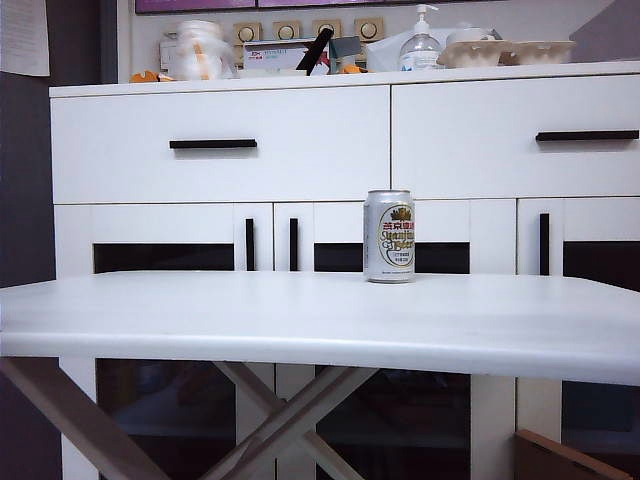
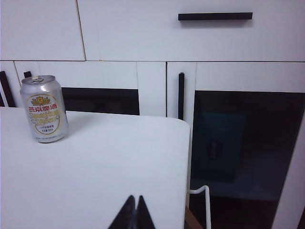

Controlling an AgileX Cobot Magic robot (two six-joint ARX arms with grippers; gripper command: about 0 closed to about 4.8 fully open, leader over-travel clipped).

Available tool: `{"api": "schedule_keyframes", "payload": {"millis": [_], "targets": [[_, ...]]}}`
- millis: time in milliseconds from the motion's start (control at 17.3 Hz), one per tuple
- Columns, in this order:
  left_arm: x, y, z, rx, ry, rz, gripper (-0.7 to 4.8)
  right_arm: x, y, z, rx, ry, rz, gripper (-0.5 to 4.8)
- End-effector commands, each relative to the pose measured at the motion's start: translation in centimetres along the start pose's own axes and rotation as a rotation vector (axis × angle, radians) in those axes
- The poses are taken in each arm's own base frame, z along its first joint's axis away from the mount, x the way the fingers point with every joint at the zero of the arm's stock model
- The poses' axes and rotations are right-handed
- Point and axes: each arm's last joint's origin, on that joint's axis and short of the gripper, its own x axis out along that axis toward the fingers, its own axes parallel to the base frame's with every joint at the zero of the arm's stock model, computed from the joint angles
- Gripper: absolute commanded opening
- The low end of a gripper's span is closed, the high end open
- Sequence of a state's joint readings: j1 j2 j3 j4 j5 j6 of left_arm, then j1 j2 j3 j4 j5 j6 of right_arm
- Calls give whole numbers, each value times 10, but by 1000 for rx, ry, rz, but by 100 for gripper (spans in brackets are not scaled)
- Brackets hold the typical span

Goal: Pick up a can of beer from the white table, open the left drawer, place the beer inside the drawer, and finally close the drawer.

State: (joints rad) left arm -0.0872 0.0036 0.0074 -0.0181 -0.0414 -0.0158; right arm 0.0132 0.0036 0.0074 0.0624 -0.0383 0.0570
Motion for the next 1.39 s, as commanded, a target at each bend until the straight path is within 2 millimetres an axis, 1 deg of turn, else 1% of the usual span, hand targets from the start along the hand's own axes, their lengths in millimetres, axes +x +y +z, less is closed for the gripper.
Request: {"api": "schedule_keyframes", "payload": {"millis": [58, 289, 347, 462, 520, 636, 694, 751, 809, 867, 925, 983, 1040, 1098, 1214, 1329, 1387], "targets": [[0, 0, 3, 3, -23, 0, -5, 0, 0, 2, 2, -24, 3, -1], [0, 0, 3, 0, -25, 1, -5, 0, 0, 3, 2, -29, 4, -1], [-1, 0, 7, -21, -45, 0, -5, -1, 1, 8, 5, -54, 9, -1], [-4, 0, 22, -30, -88, -2, -5, -3, 1, 19, 55, -78, 12, -1], [-10, 0, 44, -32, -149, -4, -5, -6, 2, 34, 71, -98, 14, -2], [-15, 0, 69, -33, -187, -5, -5, -10, 3, 51, 70, -129, 17, -2], [-16, -1, 95, -33, -198, -15, -5, -10, 4, 71, 69, -152, 15, -2], [-14, -2, 105, -30, -196, -41, -5, -9, 5, 78, 69, -152, 15, -2], [-9, -4, 123, -23, -181, -105, -5, -6, 5, 89, 69, -146, 15, -2], [-5, -6, 133, -20, -163, -145, -5, -3, 6, 95, 69, -138, 18, -2], [2, -9, 149, -16, -130, -229, -5, 3, 7, 108, 69, -121, 29, -2], [7, -11, 158, -15, -103, -285, -5, 7, 7, 114, 68, -113, 38, -2], [18, -13, 175, -18, -48, -350, -5, 16, 8, 128, 68, -103, 53, -1], [32, -17, 197, -21, -14, -408, -5, 31, 9, 147, 67, -101, 68, -1], [49, -22, 229, -24, 5, -436, -5, 54, 11, 168, 66, -114, 95, -1], [62, -34, 251, -25, 36, -495, -5, 81, 12, 180, 62, -107, 146, -1], [67, -40, 257, -20, 58, -527, -5, 93, 13, 183, 61, -101, 189, -1]]}}
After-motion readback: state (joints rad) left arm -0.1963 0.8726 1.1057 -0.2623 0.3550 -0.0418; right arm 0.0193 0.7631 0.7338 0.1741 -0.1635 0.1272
